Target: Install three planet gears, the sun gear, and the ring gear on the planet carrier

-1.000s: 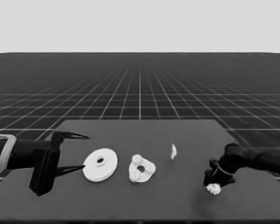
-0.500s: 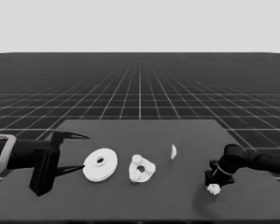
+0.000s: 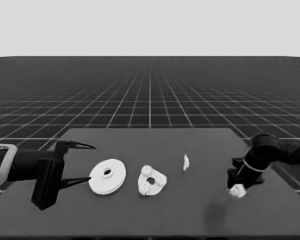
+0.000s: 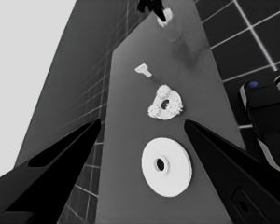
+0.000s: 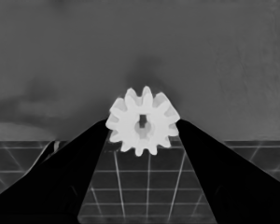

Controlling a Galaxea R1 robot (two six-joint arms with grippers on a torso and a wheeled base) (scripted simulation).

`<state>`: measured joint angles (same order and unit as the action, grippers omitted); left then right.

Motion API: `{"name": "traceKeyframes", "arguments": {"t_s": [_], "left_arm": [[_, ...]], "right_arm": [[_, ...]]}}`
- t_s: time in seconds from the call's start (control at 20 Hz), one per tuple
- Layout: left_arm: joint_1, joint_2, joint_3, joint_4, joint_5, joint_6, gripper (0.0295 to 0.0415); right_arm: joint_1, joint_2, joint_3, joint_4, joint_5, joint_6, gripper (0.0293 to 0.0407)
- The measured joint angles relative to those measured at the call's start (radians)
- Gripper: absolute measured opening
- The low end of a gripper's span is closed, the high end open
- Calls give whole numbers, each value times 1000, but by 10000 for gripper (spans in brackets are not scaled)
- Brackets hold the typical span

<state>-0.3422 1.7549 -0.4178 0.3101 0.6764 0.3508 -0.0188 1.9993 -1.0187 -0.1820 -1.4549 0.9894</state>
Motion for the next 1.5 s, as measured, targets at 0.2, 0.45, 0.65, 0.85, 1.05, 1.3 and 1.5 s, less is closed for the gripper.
{"name": "traceKeyframes", "arguments": {"t_s": [0.2,0.45,0.65,0.85,1.05,1.3,1.5], "left_arm": [[0,0,0,0,0,0,385],[0,0,0,0,0,0,385],[0,0,0,0,0,0,385],[0,0,0,0,0,0,385],[0,0,0,0,0,0,385],[0,0,0,0,0,0,385],[0,0,0,0,0,0,385]], "right_arm": [[10,-1,1,9,-6,0,310],[48,951,-475,15,-101,478,310],[47,1037,-624,20,-89,408,310],[-53,1060,-695,-75,-61,365,310],[-74,1066,-715,-95,-52,354,310],[-83,1066,-717,-97,-51,364,310],[-83,1066,-717,-97,-51,401,310]]}}
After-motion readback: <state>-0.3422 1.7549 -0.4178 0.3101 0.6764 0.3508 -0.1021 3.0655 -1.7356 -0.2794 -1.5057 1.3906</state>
